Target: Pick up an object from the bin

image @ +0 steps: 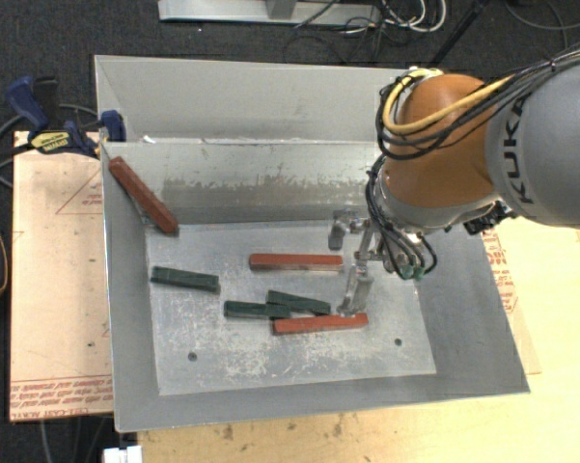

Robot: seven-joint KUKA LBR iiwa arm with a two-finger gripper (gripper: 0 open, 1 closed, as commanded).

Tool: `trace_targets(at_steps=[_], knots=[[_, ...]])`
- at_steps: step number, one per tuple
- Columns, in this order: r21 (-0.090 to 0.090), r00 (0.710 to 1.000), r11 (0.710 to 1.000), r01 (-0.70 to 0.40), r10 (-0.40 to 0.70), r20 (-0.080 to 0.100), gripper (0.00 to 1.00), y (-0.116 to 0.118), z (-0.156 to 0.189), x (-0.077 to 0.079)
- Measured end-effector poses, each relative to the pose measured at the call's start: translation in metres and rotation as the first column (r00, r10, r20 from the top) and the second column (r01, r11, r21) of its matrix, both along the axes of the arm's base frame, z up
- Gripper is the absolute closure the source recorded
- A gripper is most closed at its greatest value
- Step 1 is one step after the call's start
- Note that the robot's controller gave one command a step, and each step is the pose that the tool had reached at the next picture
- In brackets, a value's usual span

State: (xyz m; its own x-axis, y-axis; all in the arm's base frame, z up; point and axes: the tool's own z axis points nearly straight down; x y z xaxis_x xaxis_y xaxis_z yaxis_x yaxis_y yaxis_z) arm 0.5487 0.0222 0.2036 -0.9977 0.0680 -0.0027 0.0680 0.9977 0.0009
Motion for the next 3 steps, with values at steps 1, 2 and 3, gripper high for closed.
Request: trace_targets(at_steps=[1,2,3], knots=[[0.001,0.993,0.993,-0.119,0.119,-0.002,0.0,0.032,-0.125,0.096],[0.001,0.993,0.993,-0.118,0.118,0.0,1.0,0.032,-0.121,0.096],[-0.002,0.991,0.991,-0.135,0.135,0.01,1.0,0.012,-0.016,0.101]])
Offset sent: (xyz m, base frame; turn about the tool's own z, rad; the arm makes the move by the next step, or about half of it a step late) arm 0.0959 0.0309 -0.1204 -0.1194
